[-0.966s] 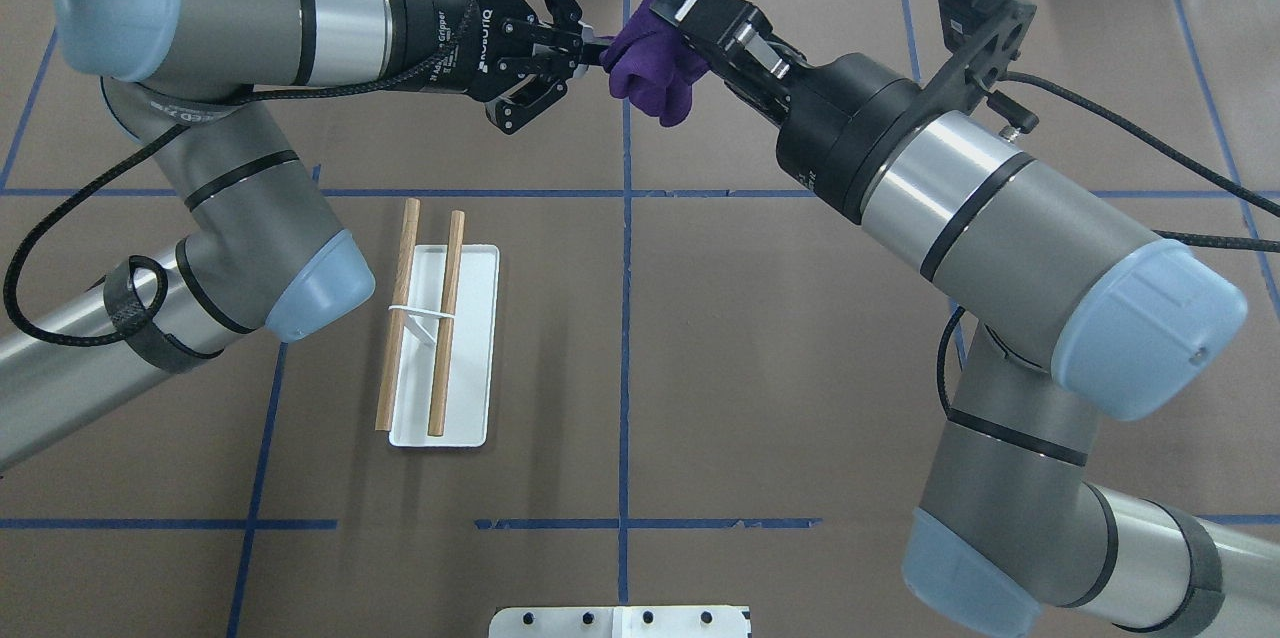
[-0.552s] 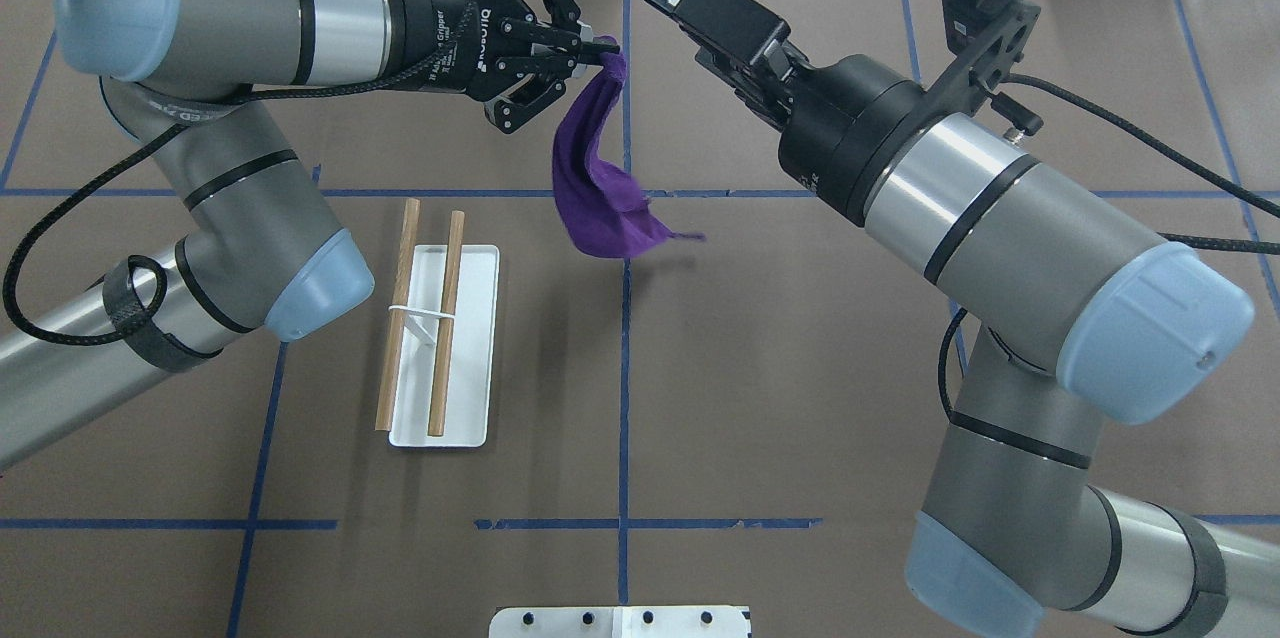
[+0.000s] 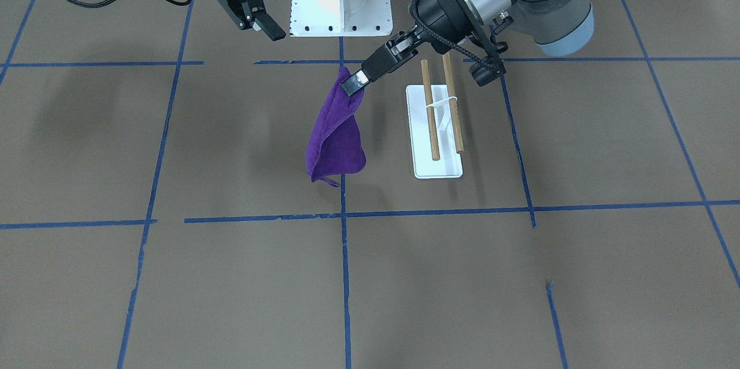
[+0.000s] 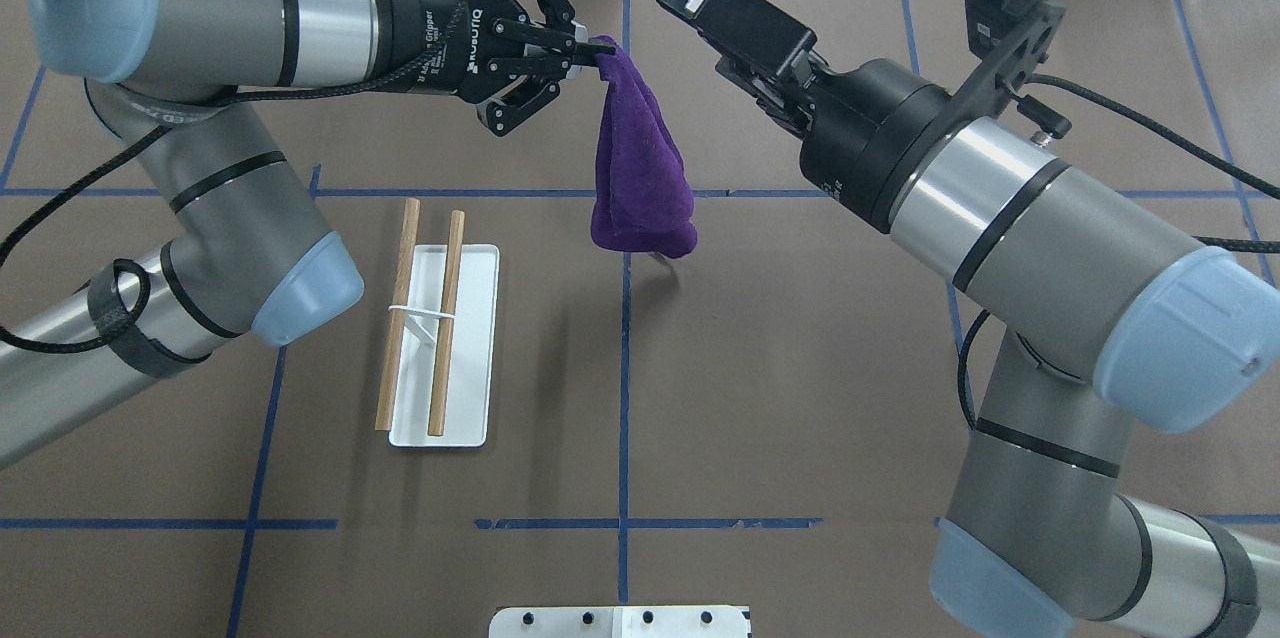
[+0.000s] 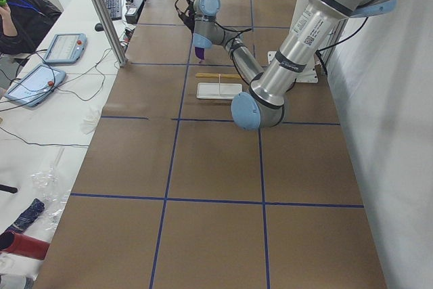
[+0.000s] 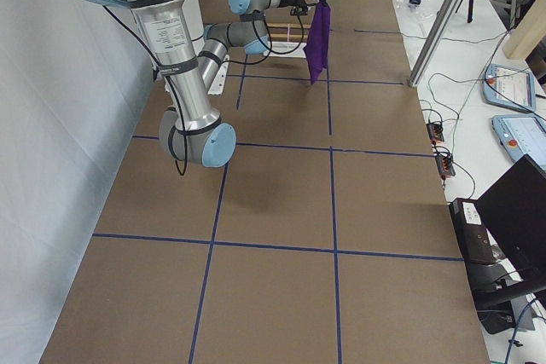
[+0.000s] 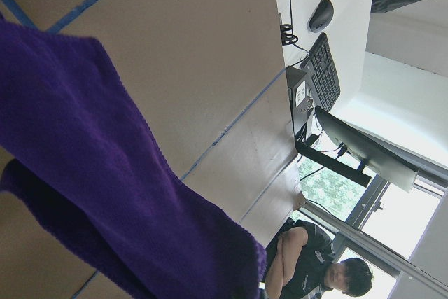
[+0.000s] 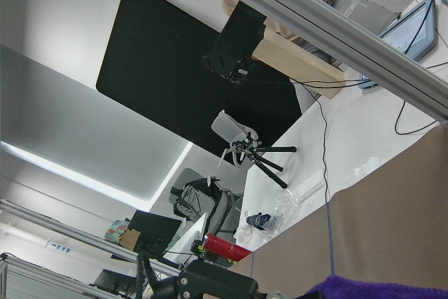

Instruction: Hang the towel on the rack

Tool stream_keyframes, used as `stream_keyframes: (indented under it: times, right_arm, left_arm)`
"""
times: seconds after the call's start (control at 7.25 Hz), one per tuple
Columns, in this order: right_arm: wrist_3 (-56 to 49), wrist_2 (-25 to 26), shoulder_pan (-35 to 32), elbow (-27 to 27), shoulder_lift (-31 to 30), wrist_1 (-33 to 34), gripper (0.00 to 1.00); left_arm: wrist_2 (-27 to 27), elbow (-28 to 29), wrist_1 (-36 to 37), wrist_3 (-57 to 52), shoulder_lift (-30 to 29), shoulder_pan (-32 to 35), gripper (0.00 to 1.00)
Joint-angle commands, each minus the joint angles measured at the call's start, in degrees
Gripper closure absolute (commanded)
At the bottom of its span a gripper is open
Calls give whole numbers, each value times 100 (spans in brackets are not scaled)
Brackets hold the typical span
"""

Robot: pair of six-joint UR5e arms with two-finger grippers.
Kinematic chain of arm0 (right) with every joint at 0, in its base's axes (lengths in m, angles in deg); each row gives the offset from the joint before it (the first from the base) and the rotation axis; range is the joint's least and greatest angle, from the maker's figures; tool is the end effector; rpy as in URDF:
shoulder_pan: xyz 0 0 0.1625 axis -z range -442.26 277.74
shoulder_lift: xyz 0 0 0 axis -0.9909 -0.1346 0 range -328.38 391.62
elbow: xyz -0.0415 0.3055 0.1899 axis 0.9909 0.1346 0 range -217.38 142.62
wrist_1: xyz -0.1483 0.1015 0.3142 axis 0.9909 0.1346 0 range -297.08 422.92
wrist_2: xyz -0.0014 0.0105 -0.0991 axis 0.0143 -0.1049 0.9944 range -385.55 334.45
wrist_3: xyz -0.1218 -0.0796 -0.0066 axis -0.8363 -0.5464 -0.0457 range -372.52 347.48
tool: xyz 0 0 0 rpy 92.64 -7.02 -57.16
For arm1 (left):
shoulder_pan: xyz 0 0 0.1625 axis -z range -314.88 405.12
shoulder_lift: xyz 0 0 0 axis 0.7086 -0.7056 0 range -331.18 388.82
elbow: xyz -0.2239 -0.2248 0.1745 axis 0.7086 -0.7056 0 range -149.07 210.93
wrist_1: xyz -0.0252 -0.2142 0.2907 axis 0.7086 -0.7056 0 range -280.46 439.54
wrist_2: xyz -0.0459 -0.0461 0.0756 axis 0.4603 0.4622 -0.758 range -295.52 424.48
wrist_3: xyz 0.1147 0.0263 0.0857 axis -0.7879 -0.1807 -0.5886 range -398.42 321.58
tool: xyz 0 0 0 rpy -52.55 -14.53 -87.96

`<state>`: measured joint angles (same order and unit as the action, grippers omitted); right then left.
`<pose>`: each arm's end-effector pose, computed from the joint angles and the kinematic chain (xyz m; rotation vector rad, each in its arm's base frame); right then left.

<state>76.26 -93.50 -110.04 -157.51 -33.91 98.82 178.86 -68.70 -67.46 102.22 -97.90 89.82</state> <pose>-0.3025 -0.3718 0.0802 0.7371 -1.7837 0.6773 0.3429 -0.4422 0.0816 -0.4069 1.8113 -0.8032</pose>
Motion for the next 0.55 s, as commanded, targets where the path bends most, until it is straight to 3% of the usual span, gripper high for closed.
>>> stream_keyframes:
  times: [0.0,0.28,0.41]
  right_arm:
    - [-45,-270,-105,-106,-265,13,0]
    - [-151,-997,-621,-107,-459,292,0]
    - [-272,-1767,-1155,-98,-469,738,0]
  left_arm:
    - [-4,-774,353,285,279,4,100]
    - [-108,-1346,1054,578,262,4,100]
    - [-501,-1783,1946,500,227,-31,100]
